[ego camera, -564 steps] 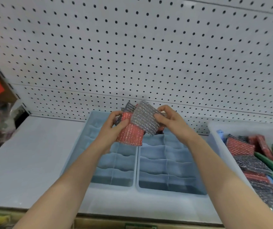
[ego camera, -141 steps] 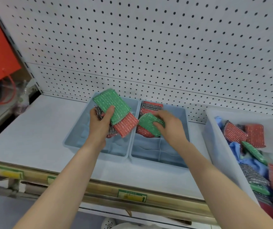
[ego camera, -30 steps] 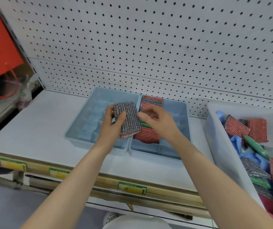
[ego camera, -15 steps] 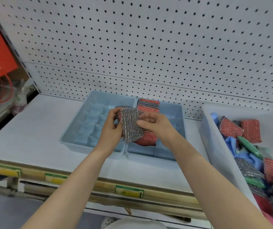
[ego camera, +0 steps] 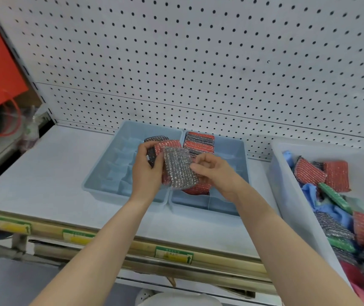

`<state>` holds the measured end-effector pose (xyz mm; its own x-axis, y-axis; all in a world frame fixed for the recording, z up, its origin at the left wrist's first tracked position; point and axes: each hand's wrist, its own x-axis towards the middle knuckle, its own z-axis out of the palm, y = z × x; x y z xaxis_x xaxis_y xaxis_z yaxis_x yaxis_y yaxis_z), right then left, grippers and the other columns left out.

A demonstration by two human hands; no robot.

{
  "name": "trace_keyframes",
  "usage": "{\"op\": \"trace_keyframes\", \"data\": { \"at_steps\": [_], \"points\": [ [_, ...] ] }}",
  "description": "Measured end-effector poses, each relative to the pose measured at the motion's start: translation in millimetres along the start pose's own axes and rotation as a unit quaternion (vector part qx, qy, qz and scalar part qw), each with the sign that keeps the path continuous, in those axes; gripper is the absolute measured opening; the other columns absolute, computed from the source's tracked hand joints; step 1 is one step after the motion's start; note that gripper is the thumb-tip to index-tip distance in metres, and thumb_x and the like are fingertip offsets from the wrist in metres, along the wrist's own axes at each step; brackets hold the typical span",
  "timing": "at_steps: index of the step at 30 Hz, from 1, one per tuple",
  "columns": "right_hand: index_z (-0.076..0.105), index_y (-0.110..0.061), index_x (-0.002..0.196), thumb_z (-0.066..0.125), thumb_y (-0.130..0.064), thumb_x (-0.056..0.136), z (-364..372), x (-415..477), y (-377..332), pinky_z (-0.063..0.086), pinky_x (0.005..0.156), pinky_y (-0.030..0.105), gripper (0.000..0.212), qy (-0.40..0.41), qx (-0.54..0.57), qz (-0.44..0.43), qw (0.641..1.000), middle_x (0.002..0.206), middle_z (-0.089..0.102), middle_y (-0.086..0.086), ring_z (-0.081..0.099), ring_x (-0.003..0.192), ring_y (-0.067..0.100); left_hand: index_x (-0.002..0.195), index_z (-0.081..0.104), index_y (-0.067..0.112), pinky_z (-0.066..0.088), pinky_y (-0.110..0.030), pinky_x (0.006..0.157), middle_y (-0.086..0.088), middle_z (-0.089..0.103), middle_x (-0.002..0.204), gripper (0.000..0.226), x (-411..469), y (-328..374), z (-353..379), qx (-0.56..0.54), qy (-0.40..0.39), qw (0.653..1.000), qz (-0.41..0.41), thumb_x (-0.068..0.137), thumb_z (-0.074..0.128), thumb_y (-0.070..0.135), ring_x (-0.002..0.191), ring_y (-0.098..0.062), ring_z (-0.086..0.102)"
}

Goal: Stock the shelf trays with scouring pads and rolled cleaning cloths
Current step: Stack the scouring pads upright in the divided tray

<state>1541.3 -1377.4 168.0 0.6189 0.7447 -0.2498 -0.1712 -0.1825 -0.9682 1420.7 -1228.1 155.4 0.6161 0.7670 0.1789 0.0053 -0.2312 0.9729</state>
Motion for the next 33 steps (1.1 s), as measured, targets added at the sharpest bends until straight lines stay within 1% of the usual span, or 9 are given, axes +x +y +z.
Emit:
{"op": "trace_keyframes", "data": {
  "at_steps": [4,8,10,13,19,24,26,28,33],
  "points": [
    [0.062,-0.021,0.109,0.070,-0.012,0.088,-24,-4,-2,0.054,0.076,0.033,0.024,0.105,-0.172,-0.065,0.977,0.092,0.065,0.007,0.061,0.081,0.016,0.112,0.051,0.035,0.054,-0.053,0.088,0.017,0.059,0.113,0.025,4,-5,-16,-0.016,0.015,0.999,-0.030,0.088,0.057,0.041,0.105,-0.015,0.061],
    [0.068,-0.021,0.107,0.069,-0.017,0.086,-15,-9,1,0.049,0.078,0.029,0.021,0.101,-0.469,-0.185,0.858,0.092,0.066,-0.004,0.060,0.088,0.014,0.111,0.049,0.038,0.054,-0.056,0.087,0.019,0.057,0.113,0.022,4,-10,-24,-0.021,0.022,0.998,-0.047,0.091,0.057,0.039,0.107,-0.021,0.061],
    [0.067,-0.019,0.107,0.067,-0.016,0.086,-5,-9,3,0.047,0.075,0.030,0.022,0.113,-0.545,-0.234,0.797,0.097,0.068,-0.003,0.059,0.094,0.017,0.111,0.049,0.039,0.054,-0.056,0.087,0.021,0.056,0.112,0.020,3,-11,-24,-0.019,0.023,0.998,-0.050,0.093,0.057,0.035,0.107,-0.021,0.061],
    [0.067,-0.016,0.106,0.067,-0.013,0.084,-2,-7,5,0.046,0.070,0.031,0.022,0.136,-0.586,-0.268,0.752,0.101,0.069,-0.001,0.059,0.097,0.023,0.114,0.048,0.034,0.054,-0.056,0.087,0.019,0.056,0.111,0.019,1,-11,-26,-0.024,0.029,0.998,-0.055,0.096,0.055,0.029,0.106,-0.020,0.060],
    [0.068,-0.014,0.094,0.067,-0.004,0.076,-4,-4,0,0.047,0.057,0.032,0.020,0.133,-0.626,-0.284,0.713,0.088,0.068,0.002,0.060,0.086,0.026,0.115,0.048,0.029,0.054,-0.054,0.088,0.016,0.055,0.111,0.018,-1,-12,-32,-0.043,0.037,0.996,-0.063,0.098,0.053,0.024,0.104,-0.014,0.060],
    [0.067,-0.018,0.077,0.084,0.005,0.047,13,-2,40,0.046,0.043,0.027,0.041,0.079,-0.674,-0.251,0.690,0.068,0.063,-0.002,0.060,0.067,0.023,0.113,0.048,0.034,0.054,-0.055,0.087,0.016,0.056,0.112,0.017,-4,-11,-31,-0.055,0.021,0.996,-0.070,0.098,0.053,0.026,0.105,-0.017,0.061],
    [0.067,-0.020,0.081,0.086,0.000,0.052,11,-3,45,0.049,0.048,0.029,0.040,0.078,-0.669,-0.240,0.699,0.073,0.066,-0.004,0.060,0.072,0.021,0.112,0.049,0.037,0.054,-0.056,0.088,0.015,0.057,0.113,0.017,-5,-12,-32,-0.057,0.012,0.996,-0.069,0.098,0.053,0.028,0.107,-0.020,0.061],
    [0.071,-0.019,0.090,0.083,-0.014,0.070,7,-3,36,0.053,0.061,0.034,0.024,0.078,-0.643,-0.235,0.724,0.082,0.069,-0.002,0.062,0.082,0.022,0.111,0.050,0.038,0.053,-0.056,0.089,0.015,0.057,0.114,0.017,-4,-11,-33,-0.060,0.006,0.996,-0.070,0.098,0.054,0.028,0.109,-0.020,0.060],
    [0.068,-0.027,0.104,0.066,-0.044,0.088,19,-4,2,0.051,0.071,0.020,0.023,0.140,-0.371,-0.152,0.905,0.089,0.069,-0.010,0.064,0.082,0.006,0.107,0.055,0.039,0.055,-0.053,0.087,0.011,0.061,0.116,0.021,-7,-6,-27,-0.094,-0.043,0.992,-0.073,0.096,0.059,0.023,0.103,-0.016,0.064]
  ]
}}
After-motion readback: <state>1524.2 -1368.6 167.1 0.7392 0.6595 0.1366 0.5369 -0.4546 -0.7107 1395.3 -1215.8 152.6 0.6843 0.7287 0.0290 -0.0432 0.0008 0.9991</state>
